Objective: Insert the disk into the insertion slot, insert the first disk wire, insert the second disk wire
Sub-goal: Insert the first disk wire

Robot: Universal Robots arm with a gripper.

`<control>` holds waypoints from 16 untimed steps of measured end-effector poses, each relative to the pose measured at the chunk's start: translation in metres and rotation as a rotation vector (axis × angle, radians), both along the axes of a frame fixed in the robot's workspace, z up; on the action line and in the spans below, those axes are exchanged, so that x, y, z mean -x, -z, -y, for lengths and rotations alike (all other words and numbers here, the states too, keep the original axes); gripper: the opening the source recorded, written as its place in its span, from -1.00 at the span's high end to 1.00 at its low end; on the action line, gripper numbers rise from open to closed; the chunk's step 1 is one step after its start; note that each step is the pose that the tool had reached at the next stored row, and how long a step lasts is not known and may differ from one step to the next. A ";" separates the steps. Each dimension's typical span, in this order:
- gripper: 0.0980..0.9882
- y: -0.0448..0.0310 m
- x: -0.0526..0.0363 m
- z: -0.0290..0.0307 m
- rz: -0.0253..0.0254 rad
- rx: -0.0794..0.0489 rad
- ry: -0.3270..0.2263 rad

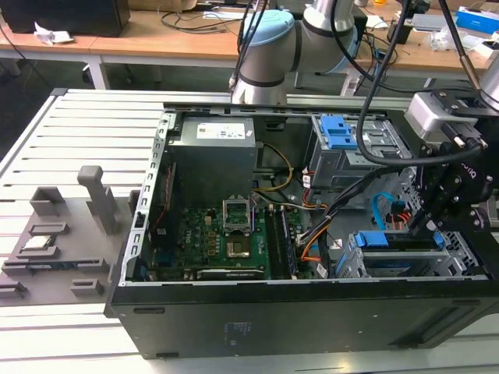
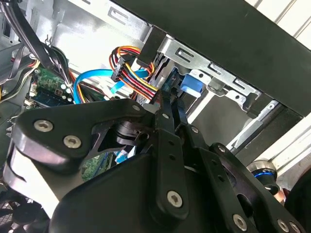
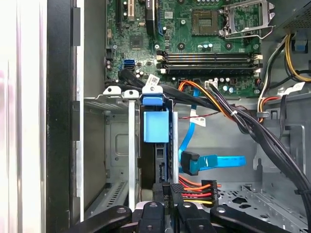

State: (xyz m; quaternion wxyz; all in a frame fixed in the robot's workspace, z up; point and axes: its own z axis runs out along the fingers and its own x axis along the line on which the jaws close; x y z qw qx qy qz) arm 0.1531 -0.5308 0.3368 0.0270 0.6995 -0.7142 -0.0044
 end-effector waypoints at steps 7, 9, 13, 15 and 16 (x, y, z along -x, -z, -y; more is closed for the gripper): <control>0.67 0.0006 0.0000 0.0000 0.0000 0.000 0.000; 0.67 -0.0094 0.0000 0.0000 0.0000 0.000 0.000; 0.70 -0.0277 0.0000 -0.0016 0.0000 0.000 0.000; 0.98 -0.0339 0.0000 -0.0018 0.0000 0.000 0.000; 0.98 -0.0356 0.0000 -0.0018 0.0000 0.000 0.000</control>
